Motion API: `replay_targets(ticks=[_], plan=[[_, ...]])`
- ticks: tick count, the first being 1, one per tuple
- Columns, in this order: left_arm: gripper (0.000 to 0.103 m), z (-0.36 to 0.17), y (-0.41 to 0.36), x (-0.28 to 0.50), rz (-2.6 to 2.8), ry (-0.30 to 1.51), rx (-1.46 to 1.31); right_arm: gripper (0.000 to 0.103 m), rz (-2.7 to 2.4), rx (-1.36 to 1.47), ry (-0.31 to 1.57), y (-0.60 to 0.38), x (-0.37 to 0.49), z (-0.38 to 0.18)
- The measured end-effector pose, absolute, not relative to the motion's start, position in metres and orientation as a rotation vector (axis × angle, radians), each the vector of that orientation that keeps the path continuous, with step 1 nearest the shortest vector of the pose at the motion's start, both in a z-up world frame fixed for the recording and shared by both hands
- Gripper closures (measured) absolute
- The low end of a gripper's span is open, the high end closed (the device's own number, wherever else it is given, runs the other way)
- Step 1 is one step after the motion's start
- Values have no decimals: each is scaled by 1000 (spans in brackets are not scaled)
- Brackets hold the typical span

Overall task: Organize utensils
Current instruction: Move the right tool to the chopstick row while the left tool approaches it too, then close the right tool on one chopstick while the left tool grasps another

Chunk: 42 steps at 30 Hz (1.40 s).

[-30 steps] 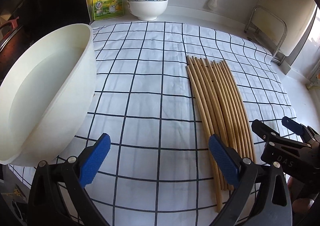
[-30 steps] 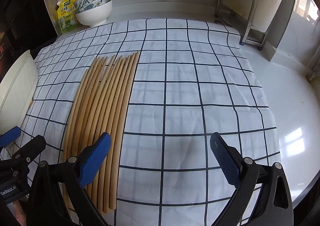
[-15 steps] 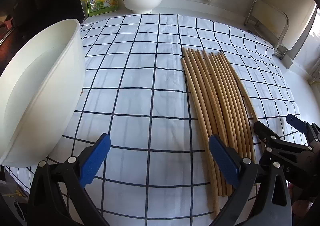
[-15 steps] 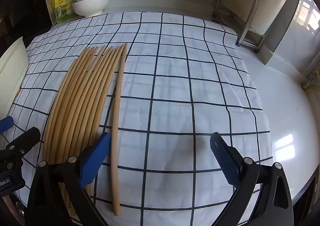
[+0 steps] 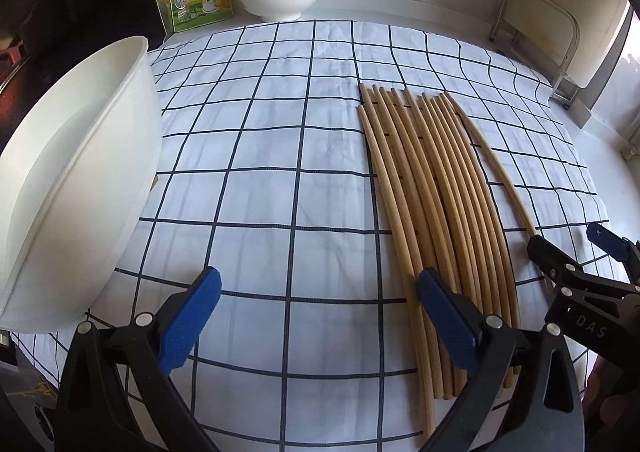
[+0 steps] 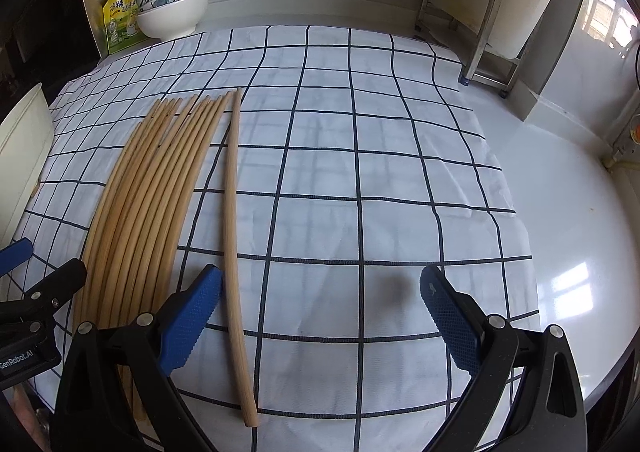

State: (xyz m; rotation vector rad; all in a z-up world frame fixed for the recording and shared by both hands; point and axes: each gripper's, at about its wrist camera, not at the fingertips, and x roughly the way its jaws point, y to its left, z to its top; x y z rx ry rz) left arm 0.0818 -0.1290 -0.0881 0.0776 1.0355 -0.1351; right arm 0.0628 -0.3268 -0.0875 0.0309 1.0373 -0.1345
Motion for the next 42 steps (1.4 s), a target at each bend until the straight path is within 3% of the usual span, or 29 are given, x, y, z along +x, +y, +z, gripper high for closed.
replay_targets(ticks=[28, 29, 32, 37, 39, 42], plan=[[7, -92, -128, 97, -59, 1005, 159, 9, -131, -55, 996, -312, 71, -85], [8, -92, -128, 97, -65, 1002, 154, 9, -128, -61, 992, -311, 73, -85], [27, -91, -128, 99, -97, 999, 126, 11, -110, -77, 988, -308, 76, -85], [58, -88, -135, 101, -157, 1016, 101, 47, -18, -54, 989, -299, 76, -82], [79, -87, -137, 100, -182, 1019, 95, 72, 20, -54, 990, -292, 76, -82], [96, -87, -139, 98, -215, 1024, 91, 96, 53, -52, 994, -285, 77, -81]])
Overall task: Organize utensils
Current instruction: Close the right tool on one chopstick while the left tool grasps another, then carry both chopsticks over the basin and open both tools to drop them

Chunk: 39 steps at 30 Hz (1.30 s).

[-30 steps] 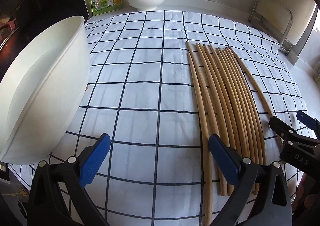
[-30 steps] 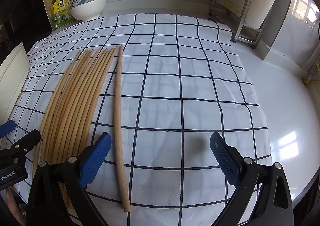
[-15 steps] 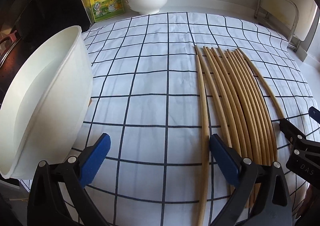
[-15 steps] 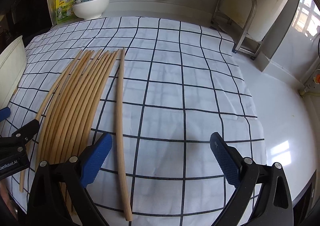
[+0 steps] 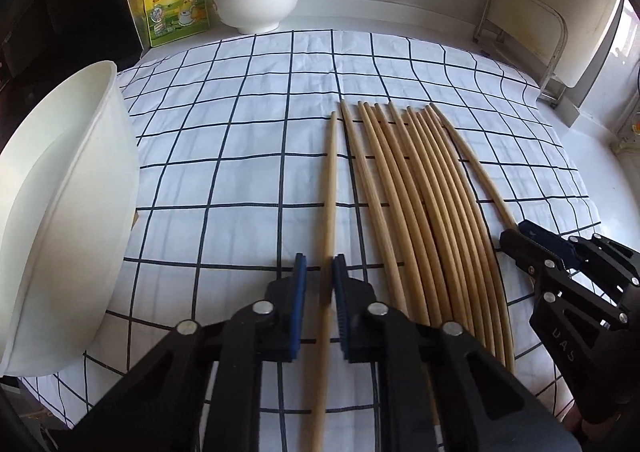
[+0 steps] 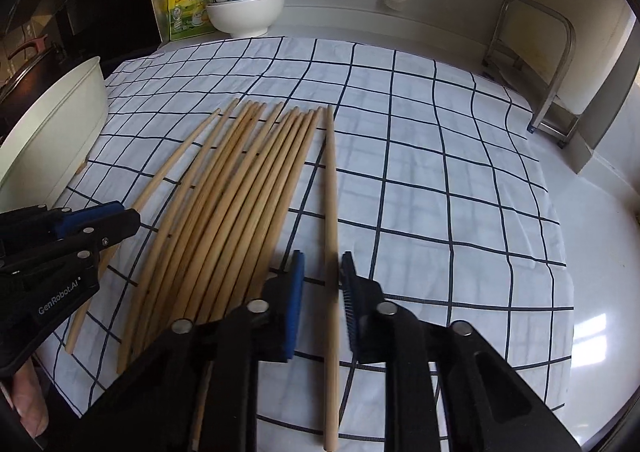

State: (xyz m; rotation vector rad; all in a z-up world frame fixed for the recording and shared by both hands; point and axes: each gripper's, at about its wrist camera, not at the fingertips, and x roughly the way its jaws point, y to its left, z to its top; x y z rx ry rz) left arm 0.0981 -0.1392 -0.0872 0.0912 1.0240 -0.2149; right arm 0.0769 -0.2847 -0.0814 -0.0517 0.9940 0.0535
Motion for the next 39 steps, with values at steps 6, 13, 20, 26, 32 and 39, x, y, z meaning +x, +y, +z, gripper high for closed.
replay_targets(ticks=[6, 13, 20, 26, 32, 39], plan=[[96, -83, -130, 94, -253, 1032, 53, 96, 63, 41, 995, -292, 75, -80], [96, -45, -108, 79, -300, 965, -9, 96, 78, 145, 917, -287, 58, -43], [96, 17, -49, 76, -288, 839, -72, 96, 203, 181, 817, -236, 68, 14], [96, 38, 40, 86, -147, 778, -106, 96, 345, 152, 809, -159, 104, 32], [96, 23, 110, 103, -40, 802, -127, 96, 469, 127, 869, -75, 141, 24], [96, -8, 147, 122, -15, 871, -142, 96, 530, 86, 987, -14, 164, -1]])
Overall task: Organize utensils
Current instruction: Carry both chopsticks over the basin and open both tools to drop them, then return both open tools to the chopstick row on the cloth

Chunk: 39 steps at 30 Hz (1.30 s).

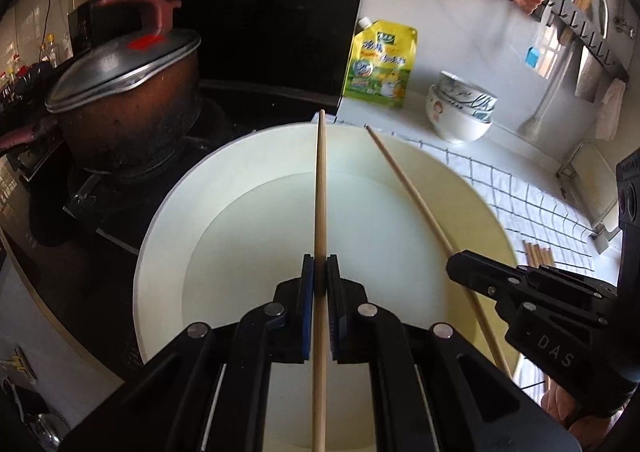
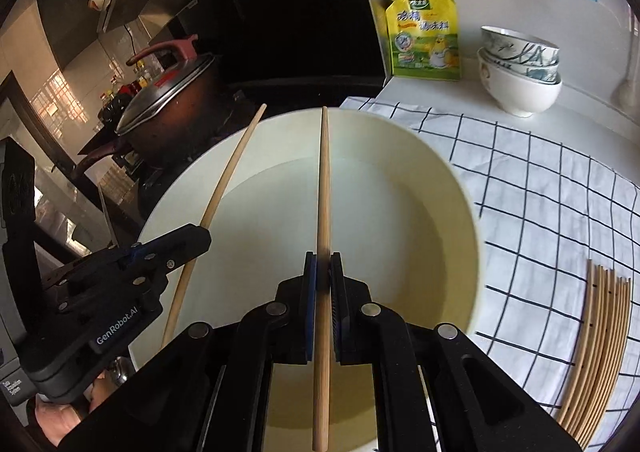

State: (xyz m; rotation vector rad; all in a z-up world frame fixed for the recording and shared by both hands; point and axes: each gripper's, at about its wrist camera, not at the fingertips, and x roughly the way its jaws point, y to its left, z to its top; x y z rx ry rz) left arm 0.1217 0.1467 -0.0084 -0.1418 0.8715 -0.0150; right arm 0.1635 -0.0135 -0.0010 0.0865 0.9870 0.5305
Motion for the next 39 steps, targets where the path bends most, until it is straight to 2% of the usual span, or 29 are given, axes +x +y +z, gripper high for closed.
replay_targets(ticks=[8, 10, 11, 12, 14, 27, 39], plan=[[96, -38, 161, 128, -10, 933, -175, 96, 506, 55, 1063, 4, 169, -27], [91, -39, 164, 126, 3, 933, -183, 96, 495, 62, 1066, 4, 169, -28], [82, -39, 165, 124, 14, 928, -181, 92, 491, 74, 1061, 1, 168, -27], [70, -38, 167, 121, 21, 917, -183, 83, 487, 79, 1056, 0, 167, -26], [57, -34, 171, 116, 32, 891, -188, 79, 474, 70, 1031, -3, 163, -22], [57, -10, 160, 89, 39, 820, -183, 79, 453, 67, 917, -26, 129, 7], [55, 12, 111, 69, -69, 771, -171, 79, 359, 116, 849, -91, 95, 26]])
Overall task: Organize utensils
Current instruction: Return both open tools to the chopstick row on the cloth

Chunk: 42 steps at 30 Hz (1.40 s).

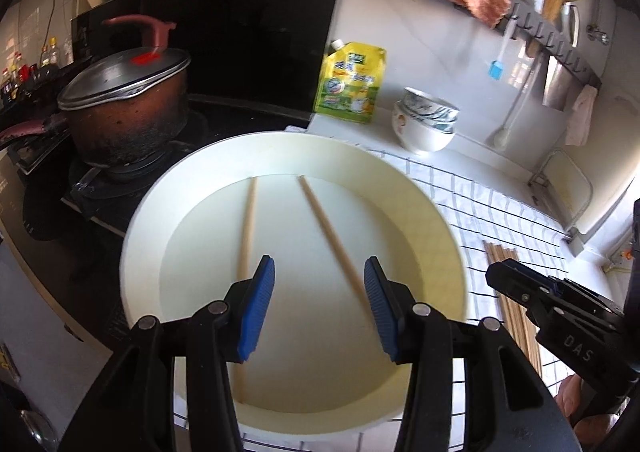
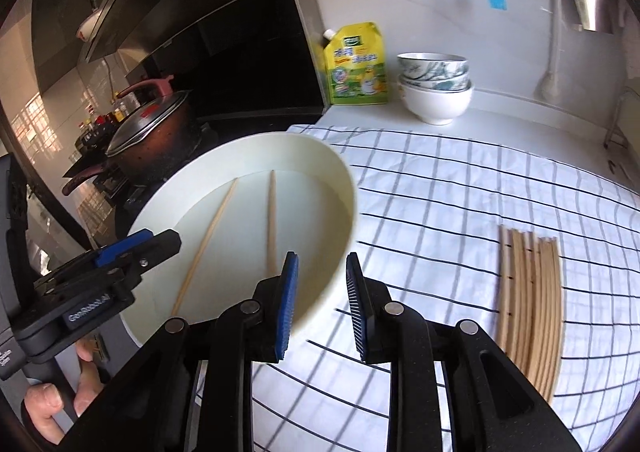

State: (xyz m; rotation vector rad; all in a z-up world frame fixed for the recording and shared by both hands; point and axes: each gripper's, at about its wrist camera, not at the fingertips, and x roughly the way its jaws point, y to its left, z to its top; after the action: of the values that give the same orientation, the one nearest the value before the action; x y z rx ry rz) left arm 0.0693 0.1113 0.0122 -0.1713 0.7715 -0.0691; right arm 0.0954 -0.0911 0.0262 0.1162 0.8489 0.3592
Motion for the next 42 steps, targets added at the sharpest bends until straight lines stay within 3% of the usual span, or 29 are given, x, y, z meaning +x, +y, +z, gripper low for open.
replay_targets(ticks=[26, 37, 42], plan=[[51, 17, -37, 58, -292, 810, -74, 74, 68, 233, 876, -274, 44, -13], [49, -14, -103, 57, -346, 889, -27, 73, 73, 196, 930, -295, 43, -44], [43, -32, -114, 60, -334, 923, -9, 72, 77, 204, 950, -298, 45, -56]])
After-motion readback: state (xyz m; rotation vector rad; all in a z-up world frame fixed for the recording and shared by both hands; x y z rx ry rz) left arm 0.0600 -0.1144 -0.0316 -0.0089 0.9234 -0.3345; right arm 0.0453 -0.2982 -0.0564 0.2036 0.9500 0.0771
